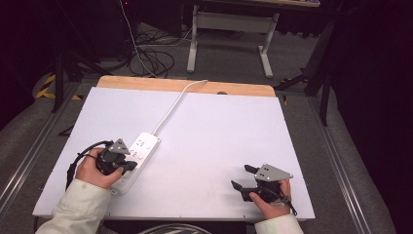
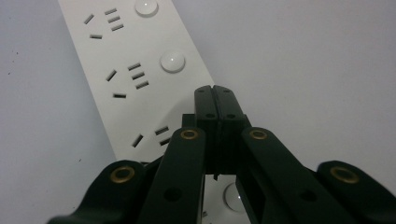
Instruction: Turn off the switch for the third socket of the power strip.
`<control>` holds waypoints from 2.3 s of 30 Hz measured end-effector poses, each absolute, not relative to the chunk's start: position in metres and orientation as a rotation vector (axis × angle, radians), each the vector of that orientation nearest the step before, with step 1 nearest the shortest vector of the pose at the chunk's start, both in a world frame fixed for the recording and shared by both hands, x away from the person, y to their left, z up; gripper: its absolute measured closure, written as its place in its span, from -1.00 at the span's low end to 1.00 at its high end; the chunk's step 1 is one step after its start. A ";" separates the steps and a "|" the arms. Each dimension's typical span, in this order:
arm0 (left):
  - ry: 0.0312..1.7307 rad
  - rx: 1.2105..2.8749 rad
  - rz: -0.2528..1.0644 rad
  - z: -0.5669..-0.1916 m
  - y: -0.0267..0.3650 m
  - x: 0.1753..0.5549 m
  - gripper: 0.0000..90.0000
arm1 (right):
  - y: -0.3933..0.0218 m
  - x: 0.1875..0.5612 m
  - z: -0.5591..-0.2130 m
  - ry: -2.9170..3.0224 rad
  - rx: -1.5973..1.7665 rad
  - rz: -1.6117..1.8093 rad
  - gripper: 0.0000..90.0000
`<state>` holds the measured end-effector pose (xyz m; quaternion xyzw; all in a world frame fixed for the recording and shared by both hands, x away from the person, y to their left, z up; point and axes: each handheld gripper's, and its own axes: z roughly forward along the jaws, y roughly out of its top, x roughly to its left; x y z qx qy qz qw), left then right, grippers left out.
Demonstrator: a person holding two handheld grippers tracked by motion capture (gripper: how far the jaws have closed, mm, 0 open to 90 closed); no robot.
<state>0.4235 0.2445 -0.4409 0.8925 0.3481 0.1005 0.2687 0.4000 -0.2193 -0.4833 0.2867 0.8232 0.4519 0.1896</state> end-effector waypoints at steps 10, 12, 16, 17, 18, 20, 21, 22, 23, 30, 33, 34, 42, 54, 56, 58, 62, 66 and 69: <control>0.934 2.419 0.278 -0.441 0.244 0.423 1.00 | -0.219 0.400 -0.483 2.316 0.803 1.270 -0.42; 0.934 2.421 0.278 -0.441 0.244 0.423 1.00 | -0.219 0.400 -0.483 2.315 0.803 1.270 -0.42; 0.930 2.426 0.281 -0.442 0.244 0.423 1.00 | -0.219 0.400 -0.483 2.318 0.801 1.270 -0.42; 0.928 2.428 0.282 -0.442 0.244 0.423 1.00 | -0.219 0.400 -0.483 2.317 0.802 1.270 -0.42; 0.927 2.431 0.281 -0.442 0.244 0.424 1.00 | -0.219 0.400 -0.483 2.317 0.802 1.270 -0.42; 0.921 2.437 0.290 -0.442 0.243 0.424 1.00 | -0.219 0.400 -0.483 2.319 0.800 1.270 -0.42; 0.920 2.438 0.283 -0.443 0.243 0.424 1.00 | -0.219 0.400 -0.483 2.319 0.800 1.270 -0.42; 0.917 2.439 0.289 -0.443 0.243 0.424 1.00 | -0.219 0.400 -0.483 2.318 0.800 1.271 -0.42; 0.916 2.441 0.292 -0.443 0.243 0.423 1.00 | -0.219 0.400 -0.483 2.318 0.800 1.271 -0.42; 0.921 2.450 0.336 -0.443 0.242 0.423 1.00 | -0.219 0.400 -0.483 2.321 0.798 1.270 -0.42; 0.920 2.453 0.336 -0.443 0.243 0.423 1.00 | -0.219 0.400 -0.483 2.322 0.796 1.269 -0.42; 0.922 2.452 0.334 -0.443 0.243 0.423 1.00 | -0.219 0.400 -0.483 2.322 0.797 1.268 -0.42; 0.931 2.452 0.365 -0.444 0.240 0.421 1.00 | -0.218 0.400 -0.484 2.323 0.796 1.270 -0.42; 0.933 2.472 0.405 -0.444 0.236 0.418 1.00 | -0.218 0.400 -0.484 2.326 0.797 1.265 -0.42; 0.935 2.469 0.393 -0.444 0.236 0.419 1.00 | -0.218 0.400 -0.484 2.326 0.798 1.264 -0.42; 0.935 2.464 0.396 -0.444 0.238 0.419 1.00 | -0.218 0.400 -0.484 2.327 0.798 1.264 -0.42; 0.937 2.464 0.386 -0.444 0.238 0.419 1.00 | -0.218 0.400 -0.484 2.326 0.798 1.265 -0.42; 0.939 2.451 0.373 -0.445 0.239 0.419 1.00 | -0.218 0.400 -0.484 2.327 0.798 1.265 -0.42; 0.941 2.451 0.377 -0.445 0.239 0.419 1.00 | -0.218 0.400 -0.484 2.327 0.799 1.266 -0.42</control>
